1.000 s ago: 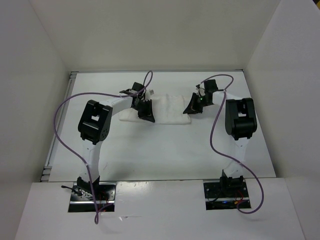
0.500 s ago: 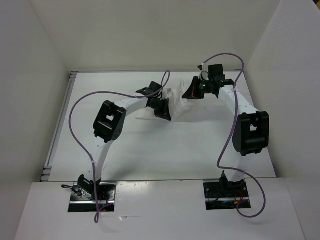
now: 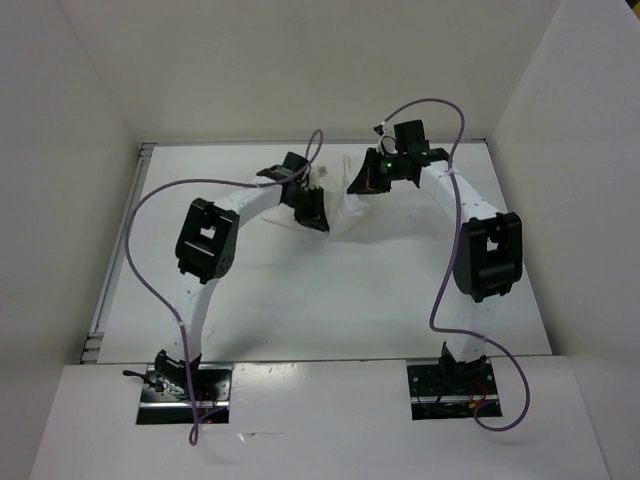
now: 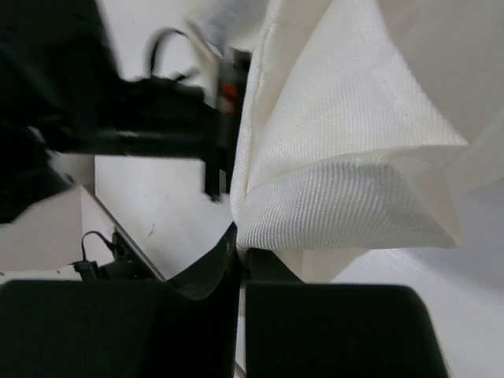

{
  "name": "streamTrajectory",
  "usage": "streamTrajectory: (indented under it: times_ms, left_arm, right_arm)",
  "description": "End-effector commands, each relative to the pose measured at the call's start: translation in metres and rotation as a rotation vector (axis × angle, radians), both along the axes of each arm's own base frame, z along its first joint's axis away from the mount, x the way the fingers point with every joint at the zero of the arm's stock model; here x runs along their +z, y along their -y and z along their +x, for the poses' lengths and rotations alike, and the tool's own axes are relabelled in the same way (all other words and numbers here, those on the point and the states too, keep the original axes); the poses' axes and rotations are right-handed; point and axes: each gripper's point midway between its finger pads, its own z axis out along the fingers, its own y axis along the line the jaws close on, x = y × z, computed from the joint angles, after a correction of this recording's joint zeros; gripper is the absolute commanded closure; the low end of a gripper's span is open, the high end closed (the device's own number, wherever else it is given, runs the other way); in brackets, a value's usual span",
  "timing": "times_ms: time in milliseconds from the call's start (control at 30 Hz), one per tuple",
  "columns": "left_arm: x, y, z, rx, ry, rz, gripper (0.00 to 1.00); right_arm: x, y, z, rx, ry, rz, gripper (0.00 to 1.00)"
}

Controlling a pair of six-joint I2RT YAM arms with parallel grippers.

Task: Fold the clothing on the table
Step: Fold the skirt

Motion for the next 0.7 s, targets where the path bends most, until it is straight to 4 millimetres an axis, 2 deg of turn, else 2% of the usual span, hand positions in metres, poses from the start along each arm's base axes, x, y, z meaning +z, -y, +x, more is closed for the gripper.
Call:
streamTrajectory:
  times_ms: [0,67,100,167,200,300,367,433,500,567,600,667]
  left_arm:
    - [0.067,-0.075,0.038,0.175,0.149,0.078,0.75]
    - [0.078,-0.109,0.048,0.252,0.2,0.142,0.72]
    - [0.076,-0.136,0.054,0.312,0.199,0.175,0.72]
    - [0.059,-0.167,0.052,0.368,0.172,0.24,0.72]
    - [0.053,-0.193,0.058,0.426,0.168,0.284,0.74]
    - [0.023,-0.229,0.059,0.501,0.128,0.391,0.8]
    - [0.006,-0.242,0.062,0.523,0.101,0.411,0.8]
    - [-0.01,-0.242,0.062,0.517,0.077,0.42,0.81]
    - [-0.018,-0.242,0.062,0.523,0.064,0.42,0.81]
    - [-0.019,-0.239,0.069,0.53,0.072,0.4,0.82]
    - [-0.024,-0.239,0.068,0.528,0.064,0.403,0.82]
    - [-0.025,-0.232,0.072,0.525,0.07,0.364,0.82]
  right_arm:
    - [0.019,-0.002,0.009,0.004,0.046,-0.007,1.0]
    - [0.022,-0.001,0.012,0.002,0.048,-0.02,1.0]
    - [0.018,-0.001,0.012,0.002,0.039,-0.022,1.0]
    - [0.024,-0.002,0.015,0.002,0.045,-0.02,1.0]
    - [0.025,-0.001,0.02,-0.001,0.062,-0.03,1.0]
    - [0.022,-0.006,0.02,0.009,0.04,-0.035,1.0]
    - [0.026,-0.006,0.023,0.014,0.05,-0.037,1.0]
    - [0.022,-0.007,0.026,0.015,0.033,-0.042,1.0]
    - [0.025,-0.01,0.028,0.017,0.036,-0.049,1.0]
    - [0.019,-0.016,0.027,0.033,0.025,-0.057,1.0]
    - [0.025,-0.019,0.027,0.035,0.037,-0.062,1.0]
    - [0.017,-0.02,0.031,0.041,0.024,-0.07,1.0]
